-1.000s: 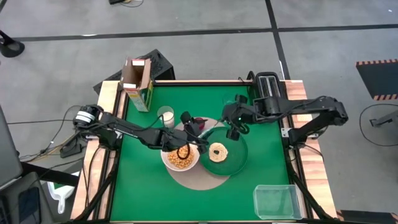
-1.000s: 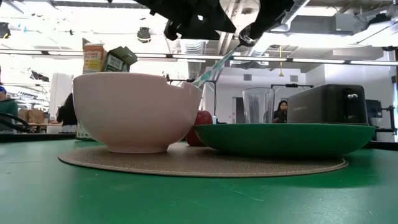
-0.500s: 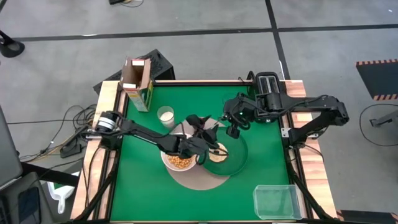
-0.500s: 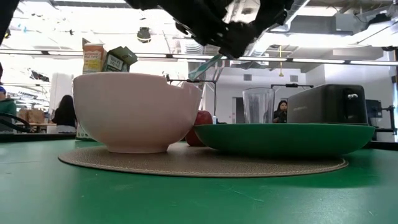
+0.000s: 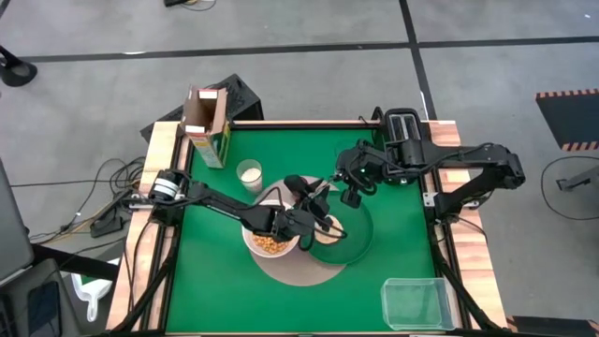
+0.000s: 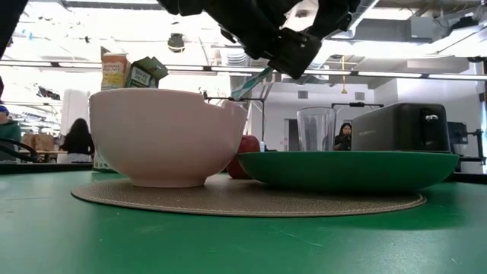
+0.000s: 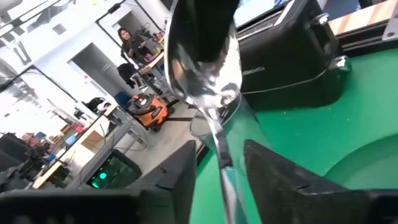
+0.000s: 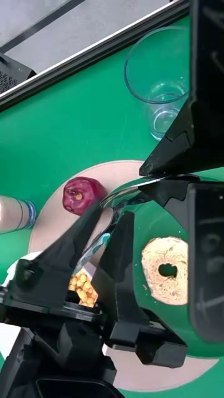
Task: Arrange a breakfast setting
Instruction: Put the spoon on the table mat to the right of the bowl
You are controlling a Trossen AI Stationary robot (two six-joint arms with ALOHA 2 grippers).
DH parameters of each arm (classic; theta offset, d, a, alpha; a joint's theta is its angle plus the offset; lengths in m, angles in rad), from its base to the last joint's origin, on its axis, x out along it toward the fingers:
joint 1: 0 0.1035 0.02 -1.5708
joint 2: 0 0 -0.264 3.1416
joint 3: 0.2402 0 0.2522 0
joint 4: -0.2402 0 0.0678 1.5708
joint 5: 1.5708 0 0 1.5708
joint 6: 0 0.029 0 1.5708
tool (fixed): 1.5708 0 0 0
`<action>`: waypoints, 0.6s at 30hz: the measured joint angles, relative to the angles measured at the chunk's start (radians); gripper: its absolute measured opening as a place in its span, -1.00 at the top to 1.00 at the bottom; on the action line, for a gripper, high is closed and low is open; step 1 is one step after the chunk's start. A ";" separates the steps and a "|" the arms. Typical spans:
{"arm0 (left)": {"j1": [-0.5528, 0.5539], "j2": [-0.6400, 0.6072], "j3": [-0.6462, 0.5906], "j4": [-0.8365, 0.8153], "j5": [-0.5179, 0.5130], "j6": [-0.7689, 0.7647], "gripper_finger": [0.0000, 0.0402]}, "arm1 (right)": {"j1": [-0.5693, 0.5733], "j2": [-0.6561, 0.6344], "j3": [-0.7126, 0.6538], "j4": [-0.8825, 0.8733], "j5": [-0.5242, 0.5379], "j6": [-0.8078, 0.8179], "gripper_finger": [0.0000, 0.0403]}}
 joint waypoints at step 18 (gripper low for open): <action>-0.011 0.000 0.000 -0.100 -0.073 -0.032 0.64 | -0.001 0.000 0.000 -0.002 0.008 0.003 0.83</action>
